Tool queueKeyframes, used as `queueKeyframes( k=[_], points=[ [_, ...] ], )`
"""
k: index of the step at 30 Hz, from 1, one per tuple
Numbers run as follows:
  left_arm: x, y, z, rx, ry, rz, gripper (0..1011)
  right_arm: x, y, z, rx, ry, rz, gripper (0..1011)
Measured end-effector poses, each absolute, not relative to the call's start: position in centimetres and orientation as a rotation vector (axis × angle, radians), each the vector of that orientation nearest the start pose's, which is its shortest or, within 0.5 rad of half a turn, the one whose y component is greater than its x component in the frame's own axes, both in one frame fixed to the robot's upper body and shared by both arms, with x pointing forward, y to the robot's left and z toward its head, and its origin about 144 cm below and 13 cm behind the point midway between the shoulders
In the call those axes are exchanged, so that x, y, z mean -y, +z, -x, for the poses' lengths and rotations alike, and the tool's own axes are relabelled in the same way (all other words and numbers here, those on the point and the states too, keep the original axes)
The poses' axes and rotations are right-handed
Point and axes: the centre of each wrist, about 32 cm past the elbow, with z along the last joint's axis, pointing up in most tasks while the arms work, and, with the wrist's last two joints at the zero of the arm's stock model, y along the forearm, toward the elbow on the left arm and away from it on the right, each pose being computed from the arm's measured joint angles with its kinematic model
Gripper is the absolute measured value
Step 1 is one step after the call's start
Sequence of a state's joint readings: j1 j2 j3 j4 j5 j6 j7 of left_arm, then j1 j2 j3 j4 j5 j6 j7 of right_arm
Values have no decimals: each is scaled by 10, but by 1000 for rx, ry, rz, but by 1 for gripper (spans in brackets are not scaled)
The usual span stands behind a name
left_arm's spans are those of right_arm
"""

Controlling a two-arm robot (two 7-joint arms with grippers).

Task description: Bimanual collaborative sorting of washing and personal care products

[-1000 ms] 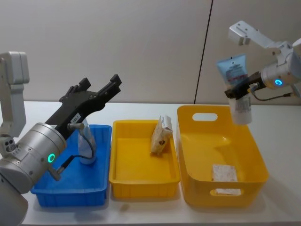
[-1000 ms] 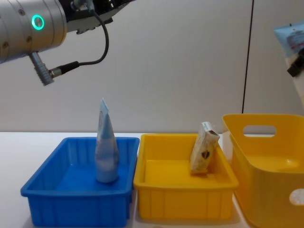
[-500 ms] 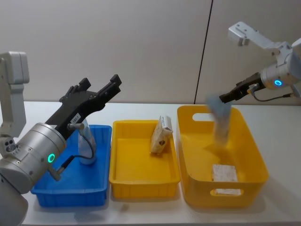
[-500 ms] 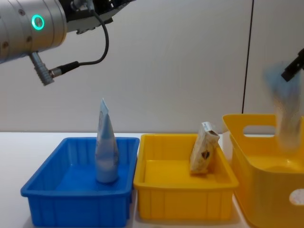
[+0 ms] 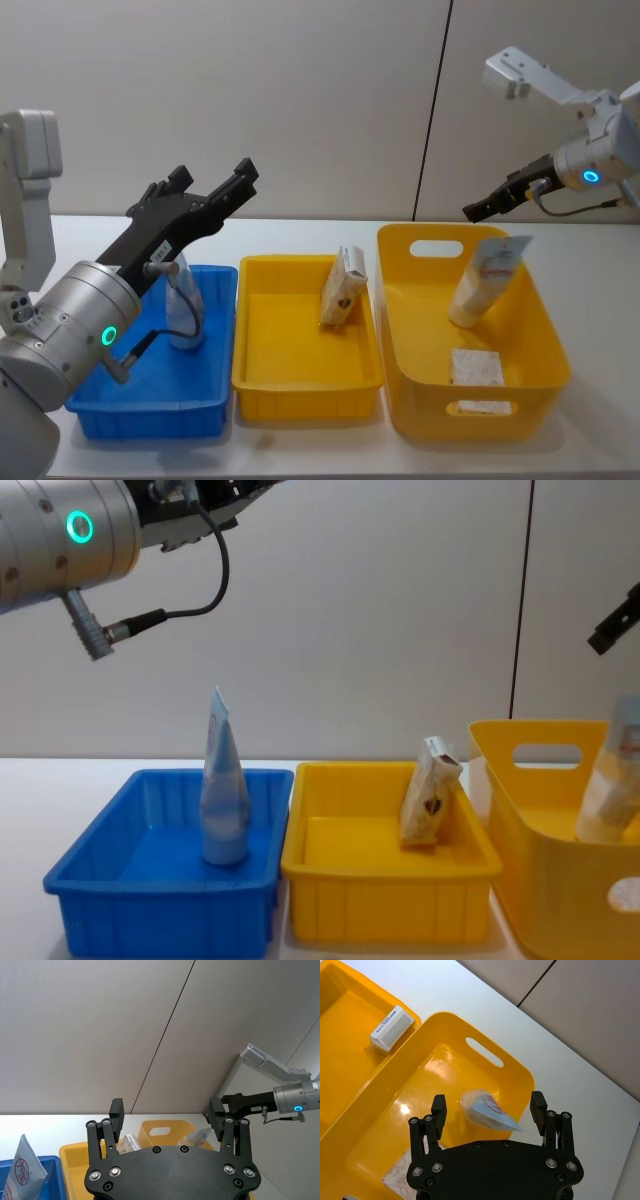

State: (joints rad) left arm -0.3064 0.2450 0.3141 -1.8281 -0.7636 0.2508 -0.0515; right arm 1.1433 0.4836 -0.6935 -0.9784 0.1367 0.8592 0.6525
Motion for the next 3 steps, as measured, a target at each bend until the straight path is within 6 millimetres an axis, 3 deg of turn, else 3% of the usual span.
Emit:
queueKeyframes(
  k=[3],
  points=[
    [-183, 1307, -493, -203, 956, 403, 1001, 302, 1416, -672, -141, -1051, 858, 1002]
  ],
)
